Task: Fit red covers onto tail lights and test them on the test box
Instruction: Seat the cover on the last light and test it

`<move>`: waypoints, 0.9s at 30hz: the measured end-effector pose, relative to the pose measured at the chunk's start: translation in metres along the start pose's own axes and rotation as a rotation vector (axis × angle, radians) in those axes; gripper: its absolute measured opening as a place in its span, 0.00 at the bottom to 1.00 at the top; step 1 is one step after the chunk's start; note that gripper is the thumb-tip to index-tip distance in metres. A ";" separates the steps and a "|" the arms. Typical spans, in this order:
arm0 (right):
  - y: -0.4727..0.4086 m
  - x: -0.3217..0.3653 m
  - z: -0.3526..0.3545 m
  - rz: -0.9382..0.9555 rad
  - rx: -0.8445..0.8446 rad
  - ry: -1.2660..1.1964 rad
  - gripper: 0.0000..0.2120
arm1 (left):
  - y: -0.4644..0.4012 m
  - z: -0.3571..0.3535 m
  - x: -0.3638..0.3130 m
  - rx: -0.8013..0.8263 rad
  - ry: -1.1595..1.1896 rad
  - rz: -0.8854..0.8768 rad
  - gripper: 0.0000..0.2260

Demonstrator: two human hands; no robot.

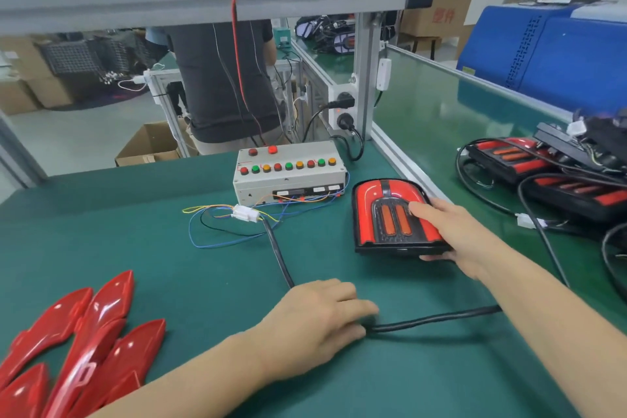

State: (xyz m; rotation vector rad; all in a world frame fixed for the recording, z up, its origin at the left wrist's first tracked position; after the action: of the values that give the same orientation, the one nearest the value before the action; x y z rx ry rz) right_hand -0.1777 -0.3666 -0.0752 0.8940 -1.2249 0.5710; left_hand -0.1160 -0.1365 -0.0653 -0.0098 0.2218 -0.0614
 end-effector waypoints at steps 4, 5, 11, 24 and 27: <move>-0.012 -0.001 -0.022 0.114 0.033 -0.105 0.16 | -0.005 0.002 0.010 -0.050 -0.039 0.061 0.12; -0.014 -0.001 -0.027 0.149 0.014 -0.135 0.18 | -0.003 0.004 0.014 -0.058 -0.039 0.080 0.12; -0.019 -0.008 -0.032 0.253 -0.142 -0.307 0.14 | 0.009 0.008 0.038 -0.087 0.067 0.167 0.09; -0.018 -0.007 -0.032 0.214 0.019 -0.458 0.16 | -0.014 0.078 0.081 -0.455 0.158 0.436 0.07; -0.019 -0.010 -0.029 0.197 0.026 -0.433 0.18 | -0.011 0.101 0.106 -0.644 0.193 0.592 0.10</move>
State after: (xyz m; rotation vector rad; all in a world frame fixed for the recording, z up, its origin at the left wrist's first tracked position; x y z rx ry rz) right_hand -0.1500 -0.3521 -0.0926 0.9546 -1.7146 0.5670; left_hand 0.0084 -0.1539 0.0099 -0.5790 0.4216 0.6034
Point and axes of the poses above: each hand's wrist, its own y-axis away from the middle knuckle, its own z-axis out of the back of the hand, x = y × z, the point moved 4 cm from there along -y, towards the middle knuckle, and after that the axes turned 8 degrees about x, right-handed, at the moved point
